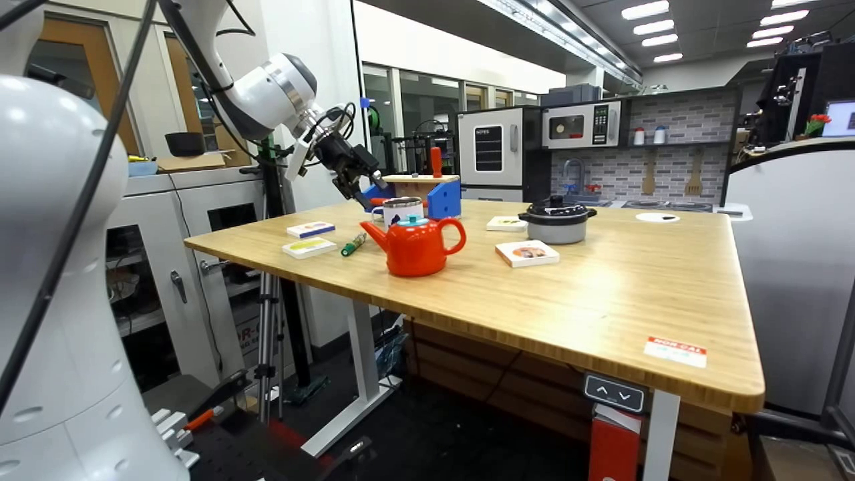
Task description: Put the mug on the book
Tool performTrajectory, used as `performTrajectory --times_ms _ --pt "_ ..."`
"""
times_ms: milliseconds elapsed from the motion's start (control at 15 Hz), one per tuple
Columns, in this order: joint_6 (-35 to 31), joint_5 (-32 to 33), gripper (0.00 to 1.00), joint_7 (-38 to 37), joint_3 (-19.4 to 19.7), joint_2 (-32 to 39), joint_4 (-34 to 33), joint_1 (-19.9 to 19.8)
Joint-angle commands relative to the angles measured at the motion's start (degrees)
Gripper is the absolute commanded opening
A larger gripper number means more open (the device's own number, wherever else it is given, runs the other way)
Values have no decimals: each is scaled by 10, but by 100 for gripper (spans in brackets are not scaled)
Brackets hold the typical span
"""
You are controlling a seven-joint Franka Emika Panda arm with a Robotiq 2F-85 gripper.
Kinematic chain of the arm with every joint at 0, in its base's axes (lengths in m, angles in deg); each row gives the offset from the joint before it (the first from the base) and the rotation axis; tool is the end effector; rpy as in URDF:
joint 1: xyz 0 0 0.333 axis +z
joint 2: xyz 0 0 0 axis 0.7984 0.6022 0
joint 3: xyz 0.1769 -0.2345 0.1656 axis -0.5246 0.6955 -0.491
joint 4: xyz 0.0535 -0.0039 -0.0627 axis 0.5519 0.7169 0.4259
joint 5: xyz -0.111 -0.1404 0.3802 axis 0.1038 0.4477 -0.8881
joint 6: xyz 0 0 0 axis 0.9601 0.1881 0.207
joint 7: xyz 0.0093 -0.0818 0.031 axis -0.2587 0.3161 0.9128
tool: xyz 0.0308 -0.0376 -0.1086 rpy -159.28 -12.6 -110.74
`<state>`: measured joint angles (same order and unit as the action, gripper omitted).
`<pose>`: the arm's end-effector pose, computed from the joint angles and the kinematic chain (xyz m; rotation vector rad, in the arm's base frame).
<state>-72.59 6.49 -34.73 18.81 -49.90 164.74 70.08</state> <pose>0.5467 0.2311 0.3346 2.5202 -0.1519 0.4484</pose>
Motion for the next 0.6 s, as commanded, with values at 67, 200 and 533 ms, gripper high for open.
performTrajectory --times_ms 67,200,533 --pt "2 0 100 0 -3 0 -1 -2" --pt "2 -3 100 -1 -3 4 -3 -2" --pt "3 -4 100 -8 -5 8 -7 0"
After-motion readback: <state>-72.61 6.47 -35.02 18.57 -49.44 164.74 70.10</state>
